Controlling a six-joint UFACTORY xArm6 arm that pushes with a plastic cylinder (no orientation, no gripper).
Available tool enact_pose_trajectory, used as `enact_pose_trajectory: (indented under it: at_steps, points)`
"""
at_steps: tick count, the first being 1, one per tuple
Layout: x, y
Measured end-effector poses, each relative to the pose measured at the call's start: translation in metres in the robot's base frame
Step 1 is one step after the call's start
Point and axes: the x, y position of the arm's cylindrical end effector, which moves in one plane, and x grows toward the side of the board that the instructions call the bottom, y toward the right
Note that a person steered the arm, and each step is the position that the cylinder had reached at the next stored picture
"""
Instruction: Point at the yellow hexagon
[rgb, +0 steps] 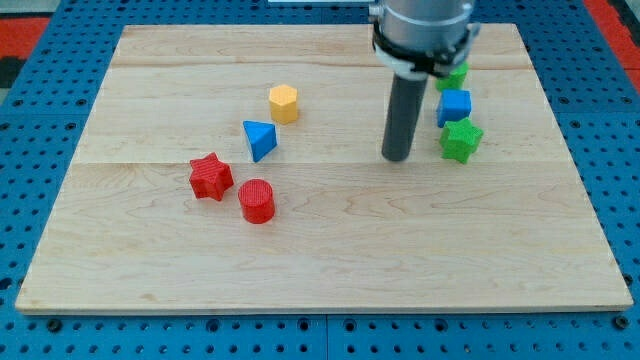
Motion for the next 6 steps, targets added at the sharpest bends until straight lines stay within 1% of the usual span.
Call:
enact_pose_trajectory:
  at_steps: [1,2,3,4,5,6]
  points:
    - [-0.071,-0.024]
    - [-0.111,-0.086]
    - [-0.116,-0.15]
    - [-0.095,-0.168]
    - [-0.081,-0.143]
    - [-0.045,-0.132]
